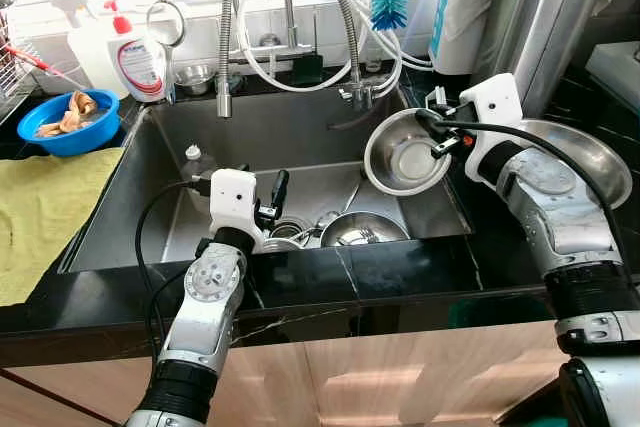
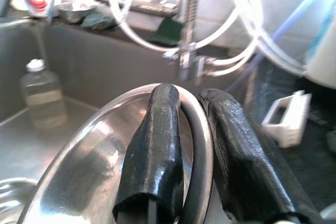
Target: Kitchen organization
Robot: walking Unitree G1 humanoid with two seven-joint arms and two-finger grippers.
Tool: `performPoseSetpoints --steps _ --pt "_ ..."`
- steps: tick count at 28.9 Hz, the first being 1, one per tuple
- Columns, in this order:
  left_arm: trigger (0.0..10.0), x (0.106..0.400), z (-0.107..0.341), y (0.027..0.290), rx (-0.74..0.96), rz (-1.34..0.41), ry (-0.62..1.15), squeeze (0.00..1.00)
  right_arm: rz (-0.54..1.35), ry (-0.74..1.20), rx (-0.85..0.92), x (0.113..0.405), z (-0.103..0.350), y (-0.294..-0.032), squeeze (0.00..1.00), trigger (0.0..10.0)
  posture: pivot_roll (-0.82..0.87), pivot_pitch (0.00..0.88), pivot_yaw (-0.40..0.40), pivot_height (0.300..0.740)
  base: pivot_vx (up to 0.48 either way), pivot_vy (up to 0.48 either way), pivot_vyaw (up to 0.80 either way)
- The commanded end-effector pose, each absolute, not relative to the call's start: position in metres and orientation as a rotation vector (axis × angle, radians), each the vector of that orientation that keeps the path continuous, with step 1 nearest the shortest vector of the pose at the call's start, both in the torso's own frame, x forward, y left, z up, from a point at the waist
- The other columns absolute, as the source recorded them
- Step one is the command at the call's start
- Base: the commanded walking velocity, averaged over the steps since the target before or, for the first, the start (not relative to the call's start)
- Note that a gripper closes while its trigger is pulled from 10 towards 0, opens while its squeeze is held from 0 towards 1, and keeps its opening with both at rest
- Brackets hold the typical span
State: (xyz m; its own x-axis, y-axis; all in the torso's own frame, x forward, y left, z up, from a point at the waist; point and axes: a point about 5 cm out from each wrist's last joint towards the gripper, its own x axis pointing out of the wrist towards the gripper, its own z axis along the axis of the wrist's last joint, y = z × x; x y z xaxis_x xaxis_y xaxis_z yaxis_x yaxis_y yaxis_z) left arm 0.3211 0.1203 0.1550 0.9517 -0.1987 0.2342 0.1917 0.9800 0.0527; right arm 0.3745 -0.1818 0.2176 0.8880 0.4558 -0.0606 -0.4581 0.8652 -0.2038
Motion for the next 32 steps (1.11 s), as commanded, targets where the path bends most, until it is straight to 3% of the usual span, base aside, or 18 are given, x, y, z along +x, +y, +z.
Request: performPoseSetpoints --steps 1,26,28,30,31,32 --pt "10.0 0.320 0.157 0.125 0.029 -0.179 -0.255 0.00 0.516 0.006 -0.212 0.377 0.220 -0.175 0.00 10.0 -0.10 0.000 0.057 0.740 0.000 0.000 0.00" --pt "10.0 0.319 0.156 0.128 0.026 -0.160 -0.254 0.00 0.602 0.106 -0.194 0.379 0.191 -0.168 0.00 10.0 -0.10 0.000 0.047 0.740 0.000 0.000 0.00" --pt "10.0 0.319 0.156 0.129 0.026 -0.160 -0.254 0.00 0.605 0.108 -0.193 0.379 0.191 -0.167 0.22 10.0 -0.10 0.000 0.047 0.740 0.000 0.000 0.00" --pt "10.0 0.319 0.156 0.129 0.026 -0.160 -0.255 0.00 0.606 0.111 -0.194 0.379 0.190 -0.167 0.68 10.0 -0.10 0.000 0.047 0.740 0.000 0.000 0.00" --pt "10.0 0.319 0.156 0.129 0.026 -0.160 -0.255 0.00 0.606 0.112 -0.194 0.379 0.190 -0.167 0.68 10.0 -0.10 0.000 0.047 0.740 0.000 0.000 0.00" --pt "10.0 0.319 0.156 0.129 0.026 -0.160 -0.255 0.00 0.606 0.114 -0.194 0.379 0.190 -0.167 0.83 10.0 -0.10 0.000 0.047 0.740 0.000 0.000 0.00"
